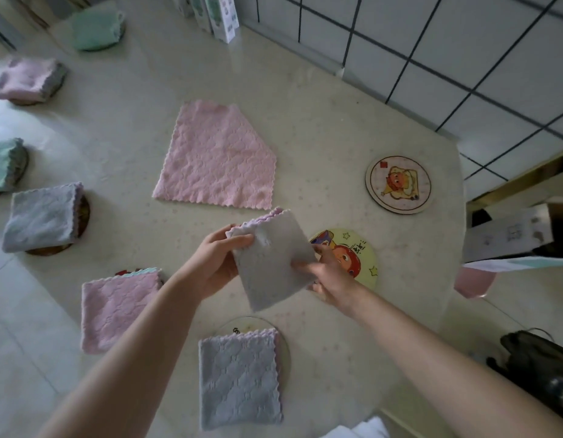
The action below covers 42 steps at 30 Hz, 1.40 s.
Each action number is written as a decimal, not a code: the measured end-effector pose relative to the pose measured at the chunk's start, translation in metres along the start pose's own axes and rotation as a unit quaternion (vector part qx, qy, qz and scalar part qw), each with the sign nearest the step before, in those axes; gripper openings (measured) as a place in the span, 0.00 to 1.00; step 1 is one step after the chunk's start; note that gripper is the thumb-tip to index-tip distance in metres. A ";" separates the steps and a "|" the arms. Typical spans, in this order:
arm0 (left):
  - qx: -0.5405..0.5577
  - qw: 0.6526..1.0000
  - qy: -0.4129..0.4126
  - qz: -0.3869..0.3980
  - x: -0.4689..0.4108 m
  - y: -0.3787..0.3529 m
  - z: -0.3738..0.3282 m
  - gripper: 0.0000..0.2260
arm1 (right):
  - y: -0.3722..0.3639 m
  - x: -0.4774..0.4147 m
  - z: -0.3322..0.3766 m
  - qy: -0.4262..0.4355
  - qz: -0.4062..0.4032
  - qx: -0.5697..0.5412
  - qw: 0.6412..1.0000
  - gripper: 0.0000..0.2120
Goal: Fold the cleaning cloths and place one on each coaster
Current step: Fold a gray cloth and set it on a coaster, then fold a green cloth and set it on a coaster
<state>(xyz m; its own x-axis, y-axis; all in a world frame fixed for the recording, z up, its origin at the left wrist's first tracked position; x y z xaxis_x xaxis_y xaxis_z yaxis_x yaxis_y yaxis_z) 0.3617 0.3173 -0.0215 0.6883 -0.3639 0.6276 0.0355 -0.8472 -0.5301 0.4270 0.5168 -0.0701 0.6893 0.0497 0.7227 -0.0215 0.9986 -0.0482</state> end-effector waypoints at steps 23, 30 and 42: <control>-0.381 0.906 -0.063 -0.172 -0.085 -0.050 0.080 0.04 | 0.124 0.011 -0.049 -0.026 -0.245 0.215 0.945 0.06; -0.517 0.839 -0.100 -0.136 -0.095 -0.045 0.073 0.03 | 0.118 0.014 -0.050 -0.047 -0.264 0.304 0.914 0.10; -0.671 0.691 -0.237 -0.130 -0.096 -0.009 0.026 0.11 | 0.111 -0.004 0.021 0.112 -0.292 0.559 0.768 0.10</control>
<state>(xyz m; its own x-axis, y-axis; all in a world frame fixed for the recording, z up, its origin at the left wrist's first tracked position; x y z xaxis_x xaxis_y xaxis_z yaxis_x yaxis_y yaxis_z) 0.3137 0.3698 -0.0921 0.9562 -0.2331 0.1773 -0.2823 -0.5723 0.7699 0.4066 0.6279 -0.0633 0.9222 -0.2919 0.2536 -0.1836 0.2464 0.9516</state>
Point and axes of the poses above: each hand's wrist, its own x-axis away from the middle knuckle, its own y-axis out of the back of the hand, z = x × y, the point moved 1 cm from there along -x, towards the middle knuckle, and after that the axes turned 10 degrees about x, right-handed, at the moved point
